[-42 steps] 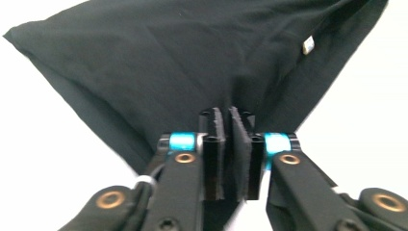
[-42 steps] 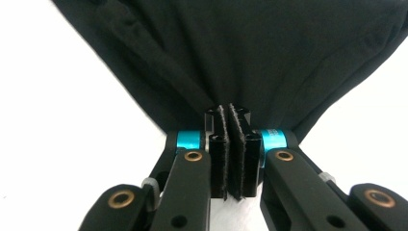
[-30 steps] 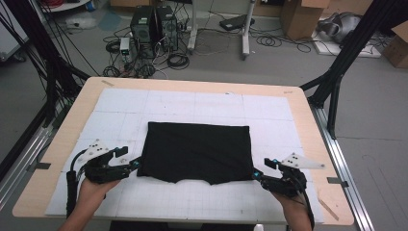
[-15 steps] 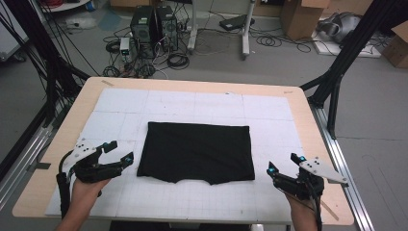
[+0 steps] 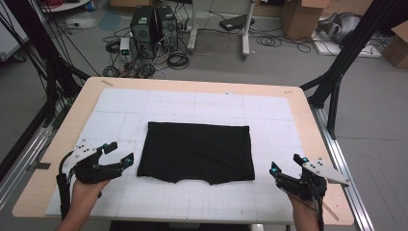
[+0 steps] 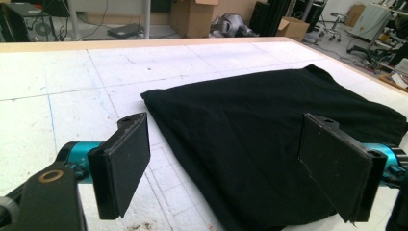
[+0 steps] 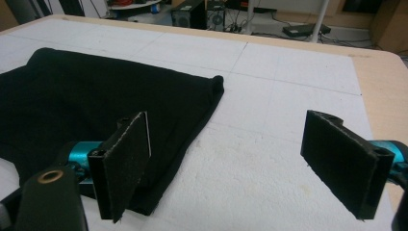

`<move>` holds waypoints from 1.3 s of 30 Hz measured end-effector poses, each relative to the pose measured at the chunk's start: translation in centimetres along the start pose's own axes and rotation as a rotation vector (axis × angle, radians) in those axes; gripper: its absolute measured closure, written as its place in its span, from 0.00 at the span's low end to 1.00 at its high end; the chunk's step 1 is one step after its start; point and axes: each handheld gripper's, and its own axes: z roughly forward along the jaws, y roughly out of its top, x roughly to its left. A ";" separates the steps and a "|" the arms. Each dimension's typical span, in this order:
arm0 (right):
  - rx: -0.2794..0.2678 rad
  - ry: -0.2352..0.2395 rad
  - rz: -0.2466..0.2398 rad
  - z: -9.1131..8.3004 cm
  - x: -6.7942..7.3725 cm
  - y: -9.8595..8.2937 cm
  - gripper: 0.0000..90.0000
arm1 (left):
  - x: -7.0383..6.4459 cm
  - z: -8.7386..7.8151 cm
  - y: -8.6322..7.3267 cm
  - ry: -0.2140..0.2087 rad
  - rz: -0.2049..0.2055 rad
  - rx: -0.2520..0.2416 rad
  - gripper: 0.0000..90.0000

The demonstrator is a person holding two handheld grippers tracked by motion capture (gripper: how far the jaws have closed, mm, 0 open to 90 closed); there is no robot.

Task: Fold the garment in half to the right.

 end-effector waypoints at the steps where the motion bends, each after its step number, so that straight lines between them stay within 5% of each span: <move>1: -0.001 0.000 0.003 0.0 0.0 0.0 0.18 | 0.0 0.0 0.0 -0.002 -0.001 0.002 0.21; 6: 0.008 0.005 0.006 0.5 0.1 -0.1 0.18 | 0.2 0.3 -0.1 -0.007 -0.006 0.019 0.21; 14: 0.023 0.011 0.005 1.1 0.2 -0.2 0.18 | 0.2 1.8 -1.1 -0.007 -0.027 0.119 0.22; 21: 0.042 0.010 -0.012 1.2 0.5 -0.3 0.18 | 0.2 3.1 -1.9 -0.020 -0.091 0.186 0.22; 29: 0.059 0.000 -0.017 0.9 0.5 -0.7 0.18 | 0.1 4.4 -2.5 0.022 -0.118 0.250 0.23; 36: 0.064 -0.006 -0.026 0.7 0.6 -0.8 0.18 | -0.6 5.1 -3.0 0.017 -0.100 0.313 0.29; 39: 0.066 -0.004 -0.031 0.8 0.6 -0.8 0.18 | -0.9 5.2 -3.2 0.010 -0.085 0.338 0.40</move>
